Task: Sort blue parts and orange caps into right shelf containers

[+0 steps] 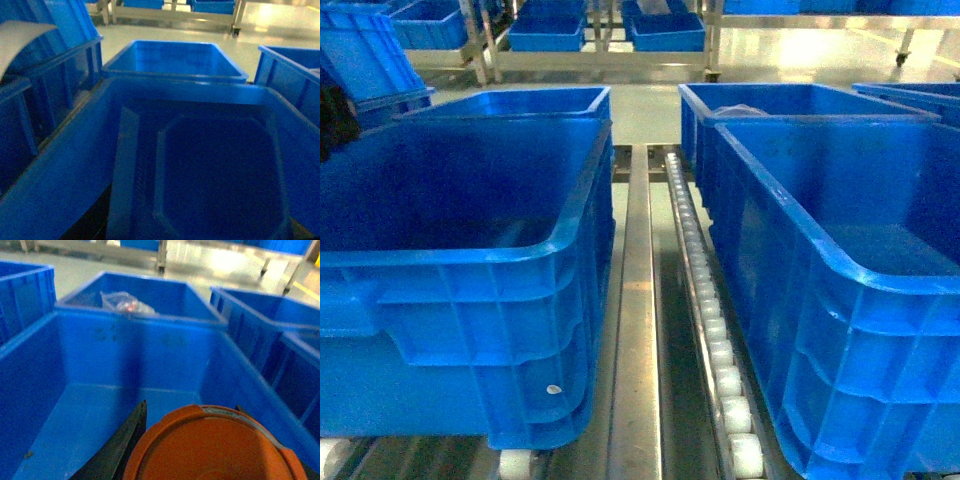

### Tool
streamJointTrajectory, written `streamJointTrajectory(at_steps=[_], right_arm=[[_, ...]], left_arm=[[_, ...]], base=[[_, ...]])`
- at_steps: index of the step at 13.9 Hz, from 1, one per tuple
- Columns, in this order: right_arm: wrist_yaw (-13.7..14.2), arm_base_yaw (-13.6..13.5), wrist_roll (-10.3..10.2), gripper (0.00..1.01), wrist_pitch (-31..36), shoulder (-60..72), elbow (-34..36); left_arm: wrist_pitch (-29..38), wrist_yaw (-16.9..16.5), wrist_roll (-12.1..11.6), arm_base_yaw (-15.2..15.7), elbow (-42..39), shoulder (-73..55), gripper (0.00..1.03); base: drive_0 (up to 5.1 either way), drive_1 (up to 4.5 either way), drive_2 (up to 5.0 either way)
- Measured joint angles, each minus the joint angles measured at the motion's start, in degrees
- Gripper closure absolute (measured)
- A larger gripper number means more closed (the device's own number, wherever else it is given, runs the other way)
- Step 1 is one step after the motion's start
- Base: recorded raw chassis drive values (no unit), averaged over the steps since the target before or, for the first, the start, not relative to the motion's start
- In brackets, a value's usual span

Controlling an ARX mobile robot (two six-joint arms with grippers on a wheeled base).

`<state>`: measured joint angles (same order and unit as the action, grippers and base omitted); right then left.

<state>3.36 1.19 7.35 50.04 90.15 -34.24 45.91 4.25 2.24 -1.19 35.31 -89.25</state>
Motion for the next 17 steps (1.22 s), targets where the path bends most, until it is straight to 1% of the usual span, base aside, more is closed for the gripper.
streamJointTrajectory(at_steps=[1,2,3,5,6,7,8,9,10,11,12,13,14,15,16,17], right_arm=[[-0.17,-0.24,-0.76,0.57,-1.99,2.08,-1.90],[0.59,-1.03,-0.96,0.47,-1.31,2.38,-2.86],[0.68,-1.20,-1.01,0.45,-1.38,2.16,-3.04],[0.74,-2.08,-1.53,0.36,-1.27,1.20,-3.58],[1.05,-2.84,-1.49,0.25,-1.11,0.52,-4.00],[1.44,-3.52,-1.42,0.11,-1.51,0.63,-4.07],[1.62,-3.56,-1.31,0.01,-1.03,1.36,-4.04],[1.77,-3.56,-1.29,0.04,-0.98,1.66,-4.04],[2.34,-3.58,-1.14,0.03,-0.33,1.75,-4.04],[4.09,-4.17,-0.07,0.03,-0.70,1.57,-3.82],[4.35,-4.59,1.09,0.03,-0.57,1.57,-3.19],[1.97,-4.48,-0.33,0.10,4.63,1.64,-1.40],[-0.48,-4.17,-3.30,0.23,8.13,-0.61,2.56],[-0.90,-3.65,-5.01,0.36,8.83,-3.52,6.62],[-3.06,-1.77,-5.84,0.49,9.42,-6.25,9.99],[-2.99,-1.01,-6.34,0.61,9.60,-8.98,13.09]], left_arm=[[-0.59,-0.42,0.50,-0.24,0.33,-0.42,0.59],[0.50,-0.39,1.14,-0.55,0.37,-0.15,0.48],[0.74,-0.39,1.20,-0.55,0.42,-0.02,0.46],[1.49,-0.42,1.53,-0.55,0.70,0.74,0.37],[1.90,-0.48,1.92,-0.46,0.70,1.25,0.24],[1.97,-1.18,1.92,-0.42,0.42,1.29,0.11],[1.66,-1.77,1.86,-0.15,-0.04,1.62,0.03],[1.42,-2.08,1.90,-0.02,-0.35,2.43,0.06],[1.18,-2.71,1.88,0.17,-0.44,3.74,0.05],[-0.59,-2.62,1.92,0.15,-0.66,5.62,0.05],[-0.74,1.01,1.90,-0.28,-2.19,7.37,0.05],[-0.17,1.49,1.57,-0.22,-2.54,7.52,0.06],[5.51,-2.71,0.17,0.92,-5.29,7.87,0.18],[6.62,-3.82,-0.79,1.14,-9.25,10.43,0.30],[7.08,-3.91,-1.18,1.18,-12.72,13.05,0.43],[7.45,-3.98,-1.20,1.18,-15.45,15.43,0.55]], base=[[0.0,0.00,0.0],[0.0,0.00,0.0],[0.0,0.00,0.0],[0.0,0.00,0.0],[0.0,0.00,0.0],[0.0,0.00,0.0],[0.0,0.00,0.0],[0.0,0.00,0.0],[0.0,0.00,0.0],[0.0,0.00,0.0],[0.0,0.00,0.0],[0.0,0.00,0.0],[0.0,0.00,0.0],[0.0,0.00,0.0],[0.0,0.00,0.0],[0.0,0.00,0.0]])
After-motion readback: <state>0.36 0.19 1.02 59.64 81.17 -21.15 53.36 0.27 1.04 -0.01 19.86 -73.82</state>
